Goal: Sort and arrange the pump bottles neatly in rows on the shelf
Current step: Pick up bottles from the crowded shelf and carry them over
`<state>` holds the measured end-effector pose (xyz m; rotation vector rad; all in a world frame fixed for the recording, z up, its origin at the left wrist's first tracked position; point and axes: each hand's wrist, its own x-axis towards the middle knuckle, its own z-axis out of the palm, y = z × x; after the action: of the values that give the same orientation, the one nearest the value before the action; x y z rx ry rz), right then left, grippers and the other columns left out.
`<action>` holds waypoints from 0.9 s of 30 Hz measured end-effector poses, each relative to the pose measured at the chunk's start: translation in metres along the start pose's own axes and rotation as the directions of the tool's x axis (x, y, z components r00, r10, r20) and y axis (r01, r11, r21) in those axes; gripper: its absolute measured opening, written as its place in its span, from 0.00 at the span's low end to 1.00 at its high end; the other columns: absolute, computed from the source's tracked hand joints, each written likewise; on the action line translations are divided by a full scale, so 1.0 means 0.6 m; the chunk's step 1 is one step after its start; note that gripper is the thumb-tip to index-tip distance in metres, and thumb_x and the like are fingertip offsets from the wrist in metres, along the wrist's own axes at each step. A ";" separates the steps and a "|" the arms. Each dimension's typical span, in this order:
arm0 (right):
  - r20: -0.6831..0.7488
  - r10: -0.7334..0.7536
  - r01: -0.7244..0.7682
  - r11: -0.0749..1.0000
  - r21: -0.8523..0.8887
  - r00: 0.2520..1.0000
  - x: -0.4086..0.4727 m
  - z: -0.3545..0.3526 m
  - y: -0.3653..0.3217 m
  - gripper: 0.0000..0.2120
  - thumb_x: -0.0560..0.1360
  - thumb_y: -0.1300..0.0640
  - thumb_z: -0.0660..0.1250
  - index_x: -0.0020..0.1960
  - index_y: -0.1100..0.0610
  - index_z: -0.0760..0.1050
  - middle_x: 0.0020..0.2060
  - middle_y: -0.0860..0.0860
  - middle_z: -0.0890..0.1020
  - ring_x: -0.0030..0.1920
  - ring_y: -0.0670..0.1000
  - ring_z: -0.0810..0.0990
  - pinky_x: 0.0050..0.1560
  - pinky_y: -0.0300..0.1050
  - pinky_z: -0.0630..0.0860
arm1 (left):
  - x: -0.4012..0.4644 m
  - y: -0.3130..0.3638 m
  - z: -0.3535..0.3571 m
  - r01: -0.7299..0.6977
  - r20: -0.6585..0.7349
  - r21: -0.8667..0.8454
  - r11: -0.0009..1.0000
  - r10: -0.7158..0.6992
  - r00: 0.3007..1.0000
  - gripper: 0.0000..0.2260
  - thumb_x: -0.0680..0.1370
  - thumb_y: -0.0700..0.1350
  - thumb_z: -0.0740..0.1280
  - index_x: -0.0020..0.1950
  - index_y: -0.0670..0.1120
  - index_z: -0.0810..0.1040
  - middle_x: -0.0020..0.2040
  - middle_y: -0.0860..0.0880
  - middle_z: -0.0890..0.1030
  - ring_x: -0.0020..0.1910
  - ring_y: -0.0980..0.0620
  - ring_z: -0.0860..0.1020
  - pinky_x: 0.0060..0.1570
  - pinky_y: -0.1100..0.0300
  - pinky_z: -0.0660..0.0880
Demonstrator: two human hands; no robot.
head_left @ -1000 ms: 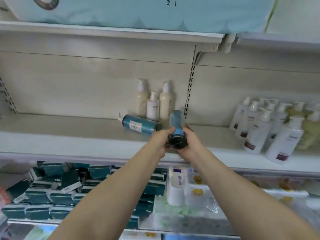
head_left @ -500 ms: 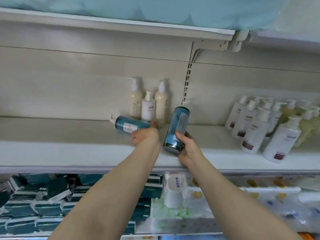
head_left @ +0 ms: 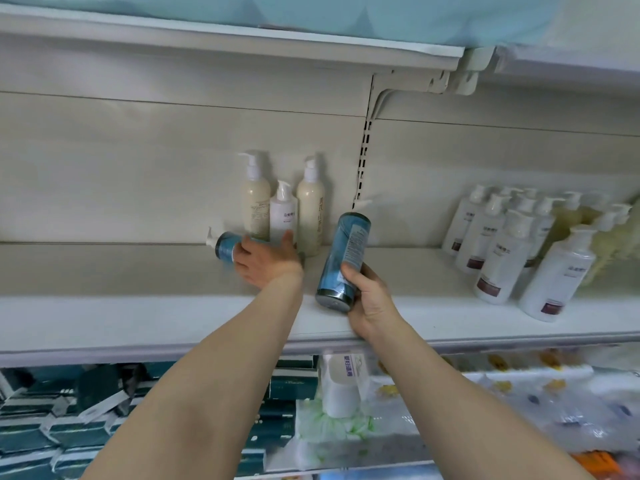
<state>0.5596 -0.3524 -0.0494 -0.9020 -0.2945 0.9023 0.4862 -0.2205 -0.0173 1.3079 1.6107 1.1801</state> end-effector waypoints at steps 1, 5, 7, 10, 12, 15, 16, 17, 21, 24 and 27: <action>0.001 -0.001 0.001 1.000 0.000 1.000 0.001 0.000 0.001 0.27 0.72 0.66 0.72 0.70 0.58 0.73 0.60 0.60 0.83 0.60 0.63 0.82 0.59 0.63 0.79 | 0.006 -0.001 0.004 -0.031 0.003 0.001 1.000 0.031 1.000 0.39 0.72 0.59 0.74 0.77 0.45 0.62 0.76 0.44 0.63 0.76 0.41 0.59 0.75 0.47 0.56; 0.006 -0.008 0.008 1.000 0.004 1.000 0.005 0.000 0.002 0.27 0.72 0.66 0.72 0.70 0.59 0.73 0.60 0.60 0.83 0.61 0.63 0.82 0.63 0.65 0.77 | 0.020 0.000 0.018 -0.096 0.004 0.031 0.995 0.095 0.995 0.40 0.72 0.59 0.74 0.77 0.45 0.61 0.78 0.44 0.61 0.78 0.41 0.55 0.75 0.44 0.54; 0.012 -0.012 0.012 1.000 0.001 1.000 0.005 -0.001 0.003 0.26 0.72 0.66 0.72 0.69 0.58 0.73 0.60 0.60 0.83 0.61 0.63 0.82 0.63 0.67 0.76 | 0.015 -0.004 0.026 -0.097 0.005 0.037 0.995 0.097 0.995 0.45 0.72 0.59 0.74 0.79 0.44 0.56 0.80 0.43 0.56 0.79 0.41 0.52 0.77 0.45 0.51; 0.018 -0.006 0.006 1.000 -0.007 1.000 0.006 -0.004 0.004 0.29 0.70 0.64 0.74 0.70 0.58 0.73 0.60 0.60 0.83 0.61 0.64 0.82 0.64 0.68 0.75 | 0.010 -0.014 0.036 -0.108 0.006 0.050 0.993 0.108 0.994 0.51 0.70 0.59 0.75 0.81 0.41 0.49 0.81 0.42 0.50 0.80 0.42 0.48 0.78 0.48 0.47; 0.017 -0.007 0.007 1.000 -0.008 1.000 0.008 -0.004 0.003 0.29 0.69 0.64 0.74 0.70 0.58 0.73 0.61 0.60 0.83 0.61 0.64 0.81 0.64 0.67 0.75 | 0.009 -0.015 0.038 -0.103 0.007 0.048 0.994 0.103 0.995 0.52 0.70 0.58 0.76 0.81 0.41 0.48 0.81 0.41 0.49 0.80 0.42 0.47 0.78 0.48 0.46; 0.016 -0.016 0.016 1.000 -0.006 1.000 0.009 -0.005 0.001 0.30 0.69 0.64 0.74 0.70 0.58 0.73 0.60 0.60 0.83 0.61 0.64 0.81 0.63 0.66 0.76 | 0.013 -0.011 0.035 -0.022 0.035 0.055 0.998 0.020 0.999 0.54 0.70 0.57 0.77 0.81 0.41 0.44 0.81 0.38 0.46 0.80 0.40 0.46 0.78 0.48 0.48; 0.013 -0.017 0.017 1.000 -0.004 1.000 0.008 -0.004 0.001 0.31 0.68 0.64 0.75 0.70 0.58 0.73 0.60 0.60 0.83 0.61 0.64 0.81 0.63 0.65 0.77 | 0.014 -0.010 0.031 0.034 0.057 0.061 0.998 -0.037 0.998 0.55 0.69 0.57 0.77 0.81 0.42 0.43 0.80 0.38 0.44 0.80 0.39 0.47 0.78 0.48 0.50; 0.006 -0.017 0.017 1.000 -0.003 1.000 0.007 -0.004 0.002 0.31 0.67 0.63 0.75 0.70 0.59 0.73 0.60 0.60 0.83 0.61 0.64 0.82 0.62 0.65 0.77 | 0.015 -0.007 0.026 0.090 0.076 0.074 0.993 -0.095 0.993 0.56 0.68 0.57 0.77 0.81 0.43 0.41 0.80 0.37 0.44 0.79 0.38 0.48 0.77 0.48 0.52; -0.033 -0.007 0.007 1.000 -0.002 0.999 0.001 0.001 0.000 0.28 0.70 0.65 0.73 0.69 0.58 0.73 0.59 0.60 0.83 0.59 0.63 0.83 0.58 0.62 0.80 | 0.014 0.015 -0.009 0.252 0.112 0.148 0.956 -0.269 0.957 0.61 0.65 0.60 0.79 0.81 0.44 0.40 0.77 0.38 0.54 0.72 0.39 0.62 0.72 0.49 0.61; -0.059 0.001 -0.001 1.000 -0.007 0.998 -0.004 0.003 -0.004 0.25 0.73 0.66 0.72 0.69 0.58 0.74 0.59 0.60 0.84 0.58 0.62 0.83 0.55 0.61 0.81 | 0.030 0.007 -0.020 0.371 0.171 0.112 0.922 -0.385 0.907 0.66 0.53 0.63 0.82 0.79 0.45 0.47 0.70 0.39 0.65 0.67 0.40 0.69 0.67 0.46 0.69; -0.084 0.003 -0.004 1.000 -0.020 0.996 -0.008 0.009 -0.008 0.24 0.74 0.67 0.72 0.69 0.60 0.73 0.59 0.61 0.83 0.58 0.63 0.83 0.59 0.63 0.79 | 0.038 -0.013 -0.042 0.429 0.268 0.000 0.903 -0.413 0.870 0.54 0.52 0.56 0.80 0.73 0.47 0.59 0.57 0.45 0.76 0.55 0.42 0.78 0.54 0.46 0.79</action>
<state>0.5563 -0.3546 -0.0417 -0.9566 -0.2294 0.8634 0.4555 -0.2037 -0.0169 0.9582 1.5475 0.7458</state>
